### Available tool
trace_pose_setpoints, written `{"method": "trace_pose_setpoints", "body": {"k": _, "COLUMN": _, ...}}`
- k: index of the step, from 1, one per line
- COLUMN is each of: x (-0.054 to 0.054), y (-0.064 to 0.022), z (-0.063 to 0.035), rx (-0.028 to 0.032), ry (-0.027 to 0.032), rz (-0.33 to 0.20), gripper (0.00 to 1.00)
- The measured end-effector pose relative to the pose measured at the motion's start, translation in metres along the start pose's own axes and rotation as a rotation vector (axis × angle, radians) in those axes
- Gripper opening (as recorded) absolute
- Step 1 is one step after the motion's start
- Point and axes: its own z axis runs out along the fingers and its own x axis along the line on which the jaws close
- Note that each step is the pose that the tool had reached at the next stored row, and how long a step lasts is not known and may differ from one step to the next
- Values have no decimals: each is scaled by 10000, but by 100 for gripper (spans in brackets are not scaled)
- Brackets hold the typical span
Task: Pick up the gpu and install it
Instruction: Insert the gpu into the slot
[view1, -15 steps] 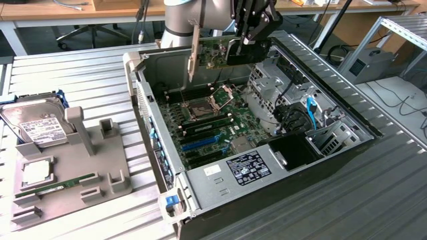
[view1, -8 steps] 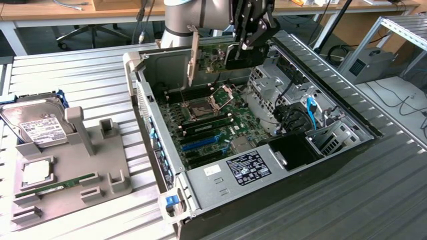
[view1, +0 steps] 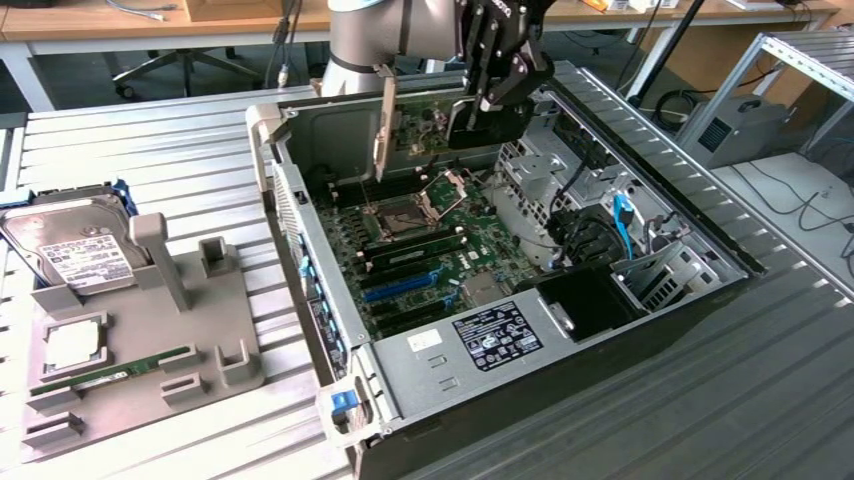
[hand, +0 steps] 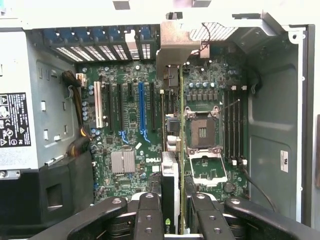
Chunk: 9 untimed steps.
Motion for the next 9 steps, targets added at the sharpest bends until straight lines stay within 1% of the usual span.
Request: {"method": "trace_pose_setpoints", "body": {"k": 9, "x": 3, "y": 3, "z": 101, "rx": 0, "ry": 0, "rz": 0, "gripper": 27}}
